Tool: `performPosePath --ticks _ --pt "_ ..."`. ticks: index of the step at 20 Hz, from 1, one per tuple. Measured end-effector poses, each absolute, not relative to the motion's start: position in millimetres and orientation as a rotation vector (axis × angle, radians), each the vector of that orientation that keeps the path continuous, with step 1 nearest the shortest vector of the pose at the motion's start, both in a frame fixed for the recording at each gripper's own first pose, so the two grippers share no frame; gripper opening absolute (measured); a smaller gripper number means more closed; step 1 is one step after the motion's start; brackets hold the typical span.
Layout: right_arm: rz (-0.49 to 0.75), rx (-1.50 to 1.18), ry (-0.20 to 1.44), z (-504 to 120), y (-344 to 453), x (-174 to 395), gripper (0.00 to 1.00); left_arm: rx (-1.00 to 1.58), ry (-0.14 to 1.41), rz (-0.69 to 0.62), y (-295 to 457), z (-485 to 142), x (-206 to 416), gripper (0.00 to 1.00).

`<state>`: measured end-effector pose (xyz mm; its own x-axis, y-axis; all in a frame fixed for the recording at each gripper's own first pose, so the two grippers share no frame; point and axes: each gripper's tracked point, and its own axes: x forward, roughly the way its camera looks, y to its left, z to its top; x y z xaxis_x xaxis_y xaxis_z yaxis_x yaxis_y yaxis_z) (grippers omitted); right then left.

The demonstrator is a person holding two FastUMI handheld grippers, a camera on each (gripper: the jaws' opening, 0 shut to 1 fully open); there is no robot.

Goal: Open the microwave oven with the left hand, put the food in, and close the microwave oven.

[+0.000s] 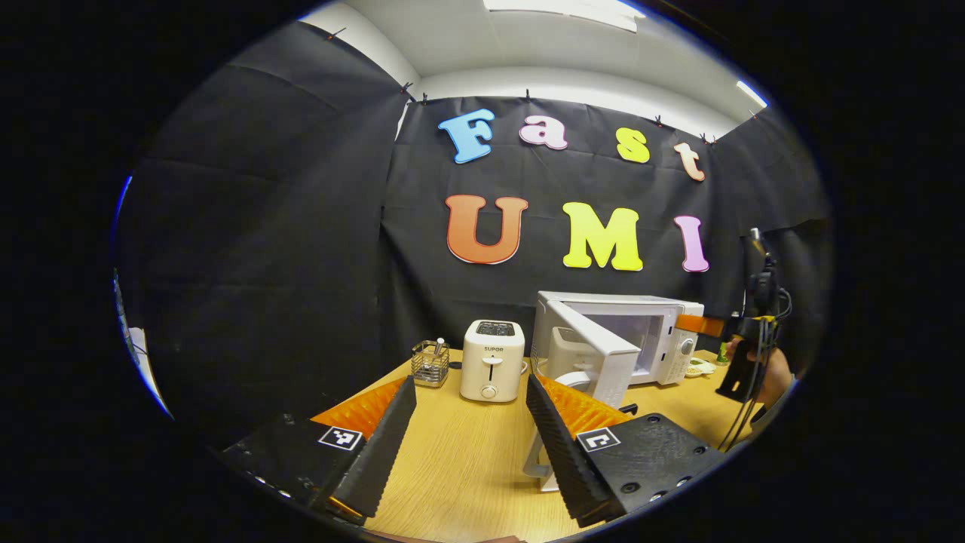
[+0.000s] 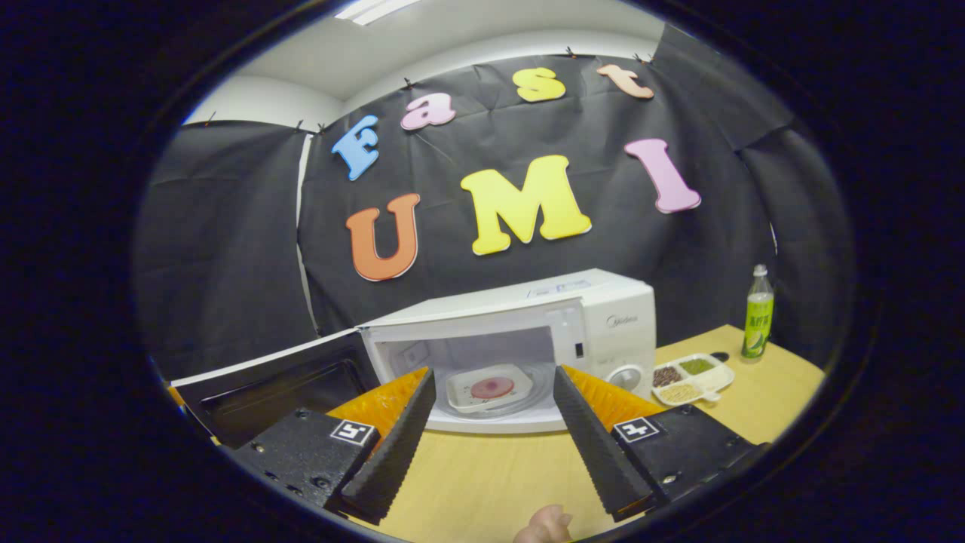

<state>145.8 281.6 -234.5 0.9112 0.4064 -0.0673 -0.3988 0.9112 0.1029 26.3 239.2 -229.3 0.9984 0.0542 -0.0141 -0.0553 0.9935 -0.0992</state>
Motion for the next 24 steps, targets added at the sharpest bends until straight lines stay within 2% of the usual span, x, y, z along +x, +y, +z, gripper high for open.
performPosePath --ticks 1,2,3,4,5,7,8,9,12,13,14,22,23,24 --pt "0.420 0.063 0.061 -223 271 138 0.89 -0.111 0.012 0.048 241 -231 33 0.69" --pt "0.422 0.041 0.051 -214 261 131 0.90 -0.114 0.023 0.046 242 -238 41 0.63" --pt "0.419 0.020 0.037 -207 251 124 1.00 -0.109 0.028 0.050 246 -244 47 0.53" --pt "0.409 0.011 0.024 -197 240 117 1.00 -0.098 0.038 0.062 250 -251 55 0.47" --pt "0.403 0.008 0.010 -186 231 110 0.90 -0.083 0.052 0.081 256 -256 61 0.31" --pt "0.406 0.019 -0.020 -166 218 100 0.91 -0.081 0.080 0.040 246 -267 65 0.01" --pt "0.406 0.024 -0.032 -159 212 93 1.00 -0.078 0.075 0.030 240 -267 65 0.03" --pt "0.414 0.026 -0.030 -154 208 89 1.00 -0.080 0.077 0.006 232 -269 67 0.00" --pt "0.417 0.010 -0.041 -142 193 79 1.00 -0.038 0.080 -0.058 211 -271 73 0.00" --pt "0.403 0.005 -0.049 -136 187 77 0.91 -0.026 0.078 -0.087 200 -270 73 0.00" --pt "0.388 0.001 -0.055 -132 180 74 1.00 -0.020 0.077 -0.111 191 -268 73 0.00" --pt "0.400 0.005 -0.045 -130 159 71 1.00 -0.042 0.057 -0.258 117 -267 62 0.00" --pt "0.386 0.001 -0.048 -130 154 73 0.91 -0.044 0.054 -0.283 106 -267 62 0.00" --pt "0.368 -0.002 -0.043 -130 147 76 1.00 -0.048 0.056 -0.303 94 -268 63 0.00"
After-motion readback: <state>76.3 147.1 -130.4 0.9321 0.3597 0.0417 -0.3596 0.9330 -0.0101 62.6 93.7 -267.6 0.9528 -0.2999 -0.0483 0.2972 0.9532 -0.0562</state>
